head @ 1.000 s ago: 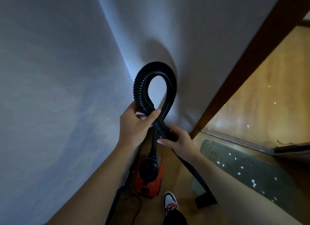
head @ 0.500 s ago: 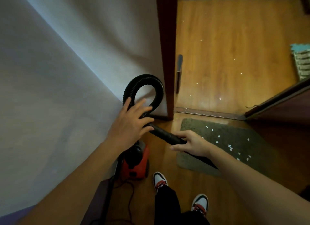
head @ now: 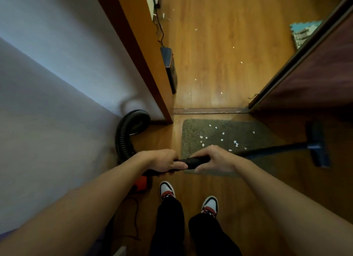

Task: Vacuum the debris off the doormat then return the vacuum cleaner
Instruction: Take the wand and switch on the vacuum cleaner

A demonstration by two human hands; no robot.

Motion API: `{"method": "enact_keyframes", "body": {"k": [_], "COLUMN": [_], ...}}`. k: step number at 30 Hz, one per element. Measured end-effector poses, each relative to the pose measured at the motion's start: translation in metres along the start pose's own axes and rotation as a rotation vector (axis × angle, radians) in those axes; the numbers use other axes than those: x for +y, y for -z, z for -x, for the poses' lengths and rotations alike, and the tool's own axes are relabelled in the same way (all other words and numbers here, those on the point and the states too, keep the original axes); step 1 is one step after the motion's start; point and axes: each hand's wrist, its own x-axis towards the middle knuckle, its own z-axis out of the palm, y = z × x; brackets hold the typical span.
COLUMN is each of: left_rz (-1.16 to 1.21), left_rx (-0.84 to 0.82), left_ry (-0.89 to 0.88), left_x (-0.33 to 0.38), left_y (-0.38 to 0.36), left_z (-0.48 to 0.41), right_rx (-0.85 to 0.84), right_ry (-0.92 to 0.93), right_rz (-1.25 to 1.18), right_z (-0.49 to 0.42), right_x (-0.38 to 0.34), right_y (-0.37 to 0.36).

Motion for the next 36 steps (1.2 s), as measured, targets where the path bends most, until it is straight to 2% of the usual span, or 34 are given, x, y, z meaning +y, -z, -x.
{"method": "enact_keyframes", "body": {"k": [3, 7, 12, 14, 17, 20, 23, 27, 31, 36], "left_rz": [0.160, 0.465, 0.673, 0.704, 0.734, 0.778, 0.815, 0.983, 0.974, 0.990], "left_rx": [0.052, 0.076, 0.062, 0.048, 0.045, 0.047, 0.036, -0.052, -0.005, 0.010], "left_ry": [-0.009, -0.025, 0.001, 0.011, 0.017, 0.039, 0.047, 0.080, 0.124, 0.093], "left_x": [-0.003, -0.017, -0.049, -0.069, -0.102, -0.131, -0.150, -0.167, -0.174, -0.186], "left_y": [-0.040, -0.090, -0.146, -0.161, -0.180, -0.195, -0.202, -0.210, -0.219, -0.240], "left_z": [-0.002, 0.002, 0.014, 0.020, 0.028, 0.030, 0.020, -0.007, -0.044, -0.074], "right_rx": [0.063, 0.318, 0.796, 0.883, 0.829, 0.786, 0.834, 1.019, 1.003, 0.963], "right_ry": [-0.027, -0.156, -0.469, -0.656, -0.830, -0.719, -0.569, -0.585, -0.590, -0.664], "right_rz": [0.110, 0.163, -0.203, -0.357, -0.713, -1.321, -1.682, -1.722, -1.704, -1.695], "right_z": [0.015, 0.036, 0.038, 0.028, 0.002, -0.035, -0.076, -0.110, -0.126, -0.136], "right_x": [0.016, 0.039, 0.055, 0.053, 0.049, 0.038, 0.029, 0.026, 0.032, 0.049], "right_y": [-0.013, -0.040, -0.097, -0.120, -0.154, -0.193, -0.227, -0.245, -0.273, -0.315]}}
